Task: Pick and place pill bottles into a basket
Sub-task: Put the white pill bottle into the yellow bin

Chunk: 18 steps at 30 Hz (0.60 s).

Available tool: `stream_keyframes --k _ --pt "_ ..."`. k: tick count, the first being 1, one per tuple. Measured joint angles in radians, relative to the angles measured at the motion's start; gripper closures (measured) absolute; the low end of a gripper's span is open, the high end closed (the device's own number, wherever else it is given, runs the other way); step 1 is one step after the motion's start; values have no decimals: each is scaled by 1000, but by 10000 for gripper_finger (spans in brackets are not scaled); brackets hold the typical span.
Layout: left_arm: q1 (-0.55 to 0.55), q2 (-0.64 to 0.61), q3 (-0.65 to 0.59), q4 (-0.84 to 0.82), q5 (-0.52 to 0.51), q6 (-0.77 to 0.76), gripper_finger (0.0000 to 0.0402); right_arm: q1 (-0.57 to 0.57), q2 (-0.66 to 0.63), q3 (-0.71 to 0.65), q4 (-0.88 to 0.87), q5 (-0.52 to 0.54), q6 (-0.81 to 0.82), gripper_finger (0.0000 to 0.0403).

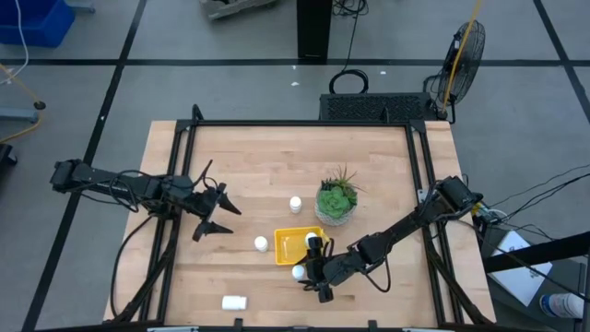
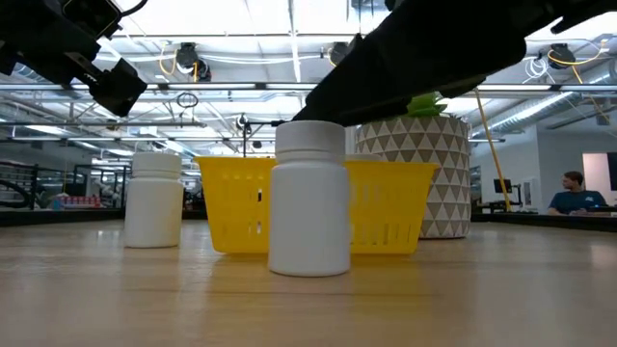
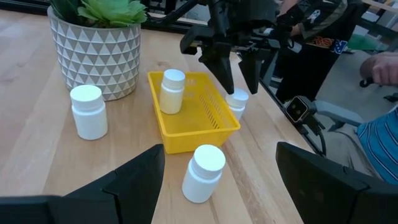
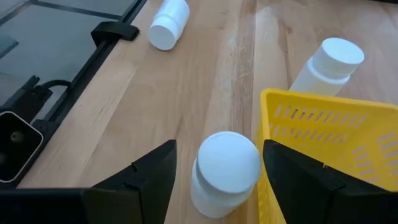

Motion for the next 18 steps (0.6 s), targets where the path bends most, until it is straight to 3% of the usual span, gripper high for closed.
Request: stream_keyframes --k 18 --pt "0 0 0 0 1 -1 92 -13 -1 0 -45 -7 35 170"
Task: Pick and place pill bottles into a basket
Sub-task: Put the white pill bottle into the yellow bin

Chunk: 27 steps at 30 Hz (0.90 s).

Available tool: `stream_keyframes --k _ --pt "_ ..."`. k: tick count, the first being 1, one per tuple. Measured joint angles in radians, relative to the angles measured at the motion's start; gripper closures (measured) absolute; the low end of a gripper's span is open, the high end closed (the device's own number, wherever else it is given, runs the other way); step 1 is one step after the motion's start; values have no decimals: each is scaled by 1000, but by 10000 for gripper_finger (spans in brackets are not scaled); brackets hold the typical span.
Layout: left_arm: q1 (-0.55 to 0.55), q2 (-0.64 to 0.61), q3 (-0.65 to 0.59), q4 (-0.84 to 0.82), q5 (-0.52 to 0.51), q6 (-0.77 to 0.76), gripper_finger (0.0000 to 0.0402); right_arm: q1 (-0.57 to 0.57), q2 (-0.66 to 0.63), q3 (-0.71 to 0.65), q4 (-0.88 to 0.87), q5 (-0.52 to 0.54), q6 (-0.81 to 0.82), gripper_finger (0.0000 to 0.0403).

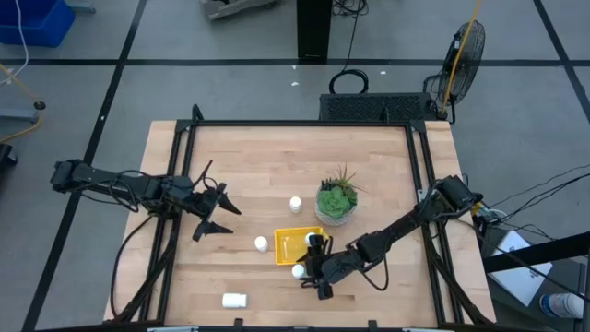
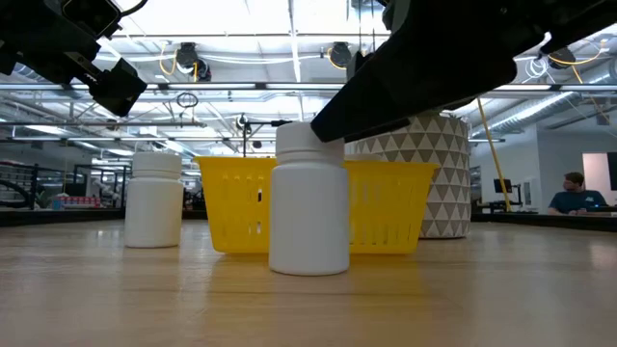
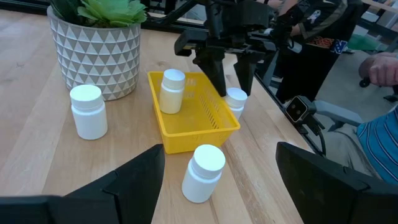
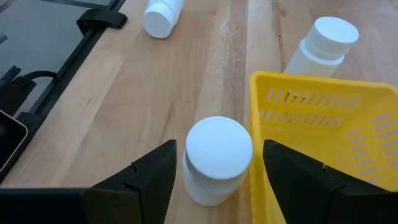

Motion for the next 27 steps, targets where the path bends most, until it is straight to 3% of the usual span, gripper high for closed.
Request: stream_keyframes --k 19,27 --pt "0 0 0 0 1 -2 92 0 26 0 41 -16 14 172" --pt "0 0 0 0 1 -1 92 0 26 0 52 -18 8 228"
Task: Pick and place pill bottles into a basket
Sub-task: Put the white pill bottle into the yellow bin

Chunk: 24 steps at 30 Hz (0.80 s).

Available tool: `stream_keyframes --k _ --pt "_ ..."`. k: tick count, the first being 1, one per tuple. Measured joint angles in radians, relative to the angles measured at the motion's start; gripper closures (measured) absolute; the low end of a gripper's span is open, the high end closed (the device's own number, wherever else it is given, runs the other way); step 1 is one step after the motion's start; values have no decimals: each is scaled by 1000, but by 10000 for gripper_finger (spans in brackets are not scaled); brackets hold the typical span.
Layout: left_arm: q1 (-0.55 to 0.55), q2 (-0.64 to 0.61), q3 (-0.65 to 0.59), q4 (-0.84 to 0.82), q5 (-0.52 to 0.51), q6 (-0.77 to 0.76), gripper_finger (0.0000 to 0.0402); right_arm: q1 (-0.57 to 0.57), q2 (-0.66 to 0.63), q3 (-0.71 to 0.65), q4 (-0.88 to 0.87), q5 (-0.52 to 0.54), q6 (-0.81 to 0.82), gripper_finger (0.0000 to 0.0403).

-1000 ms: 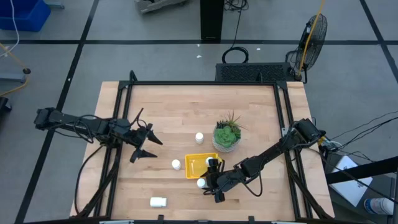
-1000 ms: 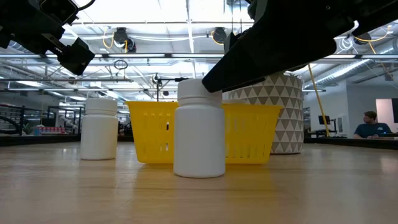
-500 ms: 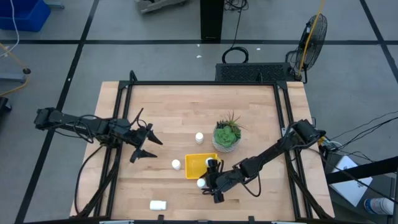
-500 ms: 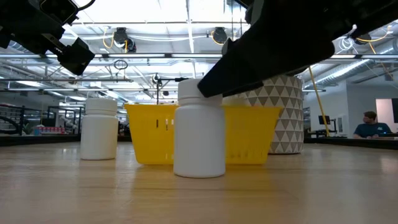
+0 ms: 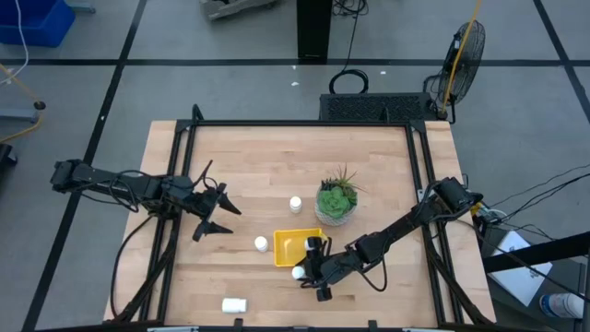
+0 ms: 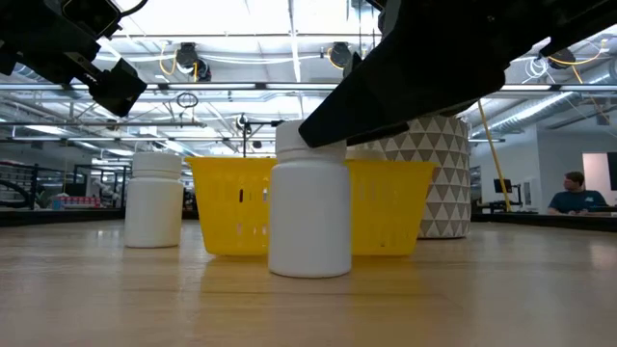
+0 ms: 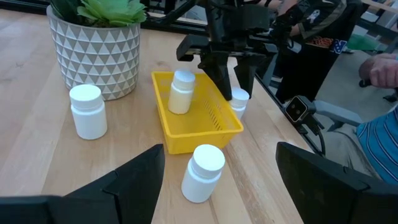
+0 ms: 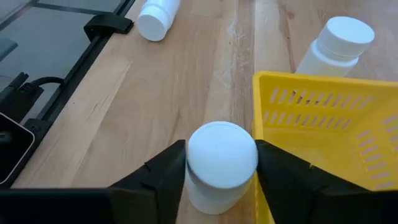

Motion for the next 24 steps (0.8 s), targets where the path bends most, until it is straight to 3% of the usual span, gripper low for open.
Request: stream_keyframes --k 4,24 --pt "0 0 0 0 0 0 92 0 0 0 3 -1 -8 256" --pt "0 0 0 0 0 0 92 6 -28 98 -147 0 -49 250"
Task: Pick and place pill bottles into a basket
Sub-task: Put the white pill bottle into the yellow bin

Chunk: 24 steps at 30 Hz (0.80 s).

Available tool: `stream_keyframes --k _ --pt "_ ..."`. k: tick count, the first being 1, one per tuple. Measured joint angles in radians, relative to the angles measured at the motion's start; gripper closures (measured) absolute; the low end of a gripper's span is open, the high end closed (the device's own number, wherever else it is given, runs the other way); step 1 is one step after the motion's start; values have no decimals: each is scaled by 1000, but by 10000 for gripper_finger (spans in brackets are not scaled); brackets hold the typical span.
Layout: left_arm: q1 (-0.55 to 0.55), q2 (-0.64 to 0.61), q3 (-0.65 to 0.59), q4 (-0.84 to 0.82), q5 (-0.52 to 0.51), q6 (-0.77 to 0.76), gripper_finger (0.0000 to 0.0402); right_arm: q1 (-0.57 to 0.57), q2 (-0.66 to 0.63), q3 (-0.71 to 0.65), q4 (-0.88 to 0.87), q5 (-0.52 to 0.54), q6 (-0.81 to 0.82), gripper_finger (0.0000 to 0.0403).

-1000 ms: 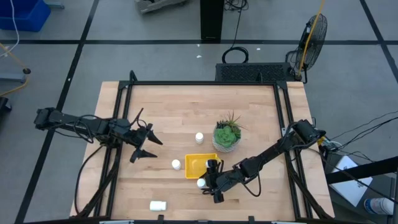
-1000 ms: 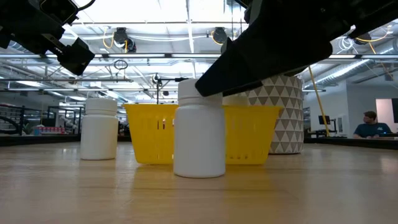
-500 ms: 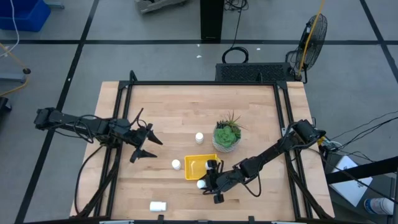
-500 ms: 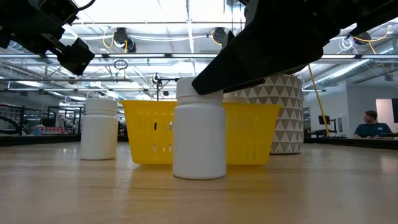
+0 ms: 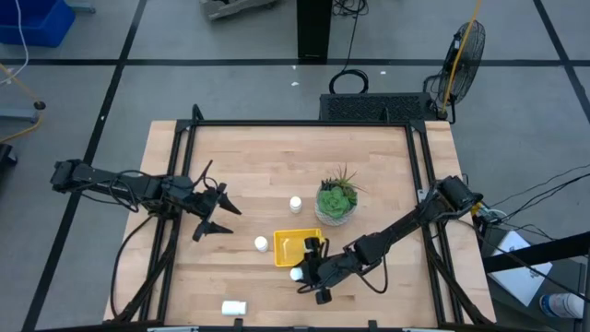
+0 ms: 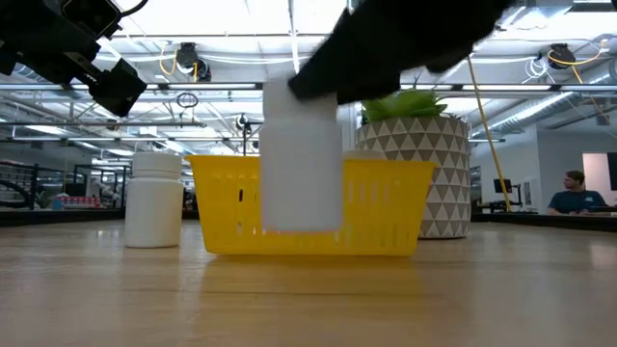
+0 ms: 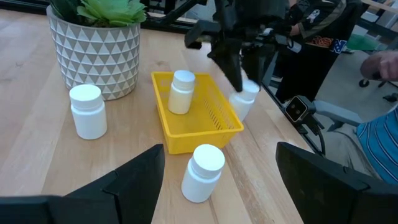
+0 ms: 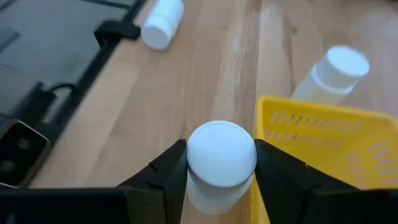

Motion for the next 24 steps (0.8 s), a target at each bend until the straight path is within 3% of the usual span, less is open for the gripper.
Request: stream_keyframes --k 11,24 --pt "0 0 0 -1 0 -2 92 16 -121 1 -108 111 -35 250" --pt "0 0 0 0 0 -3 92 16 -143 0 -213 194 -29 254"
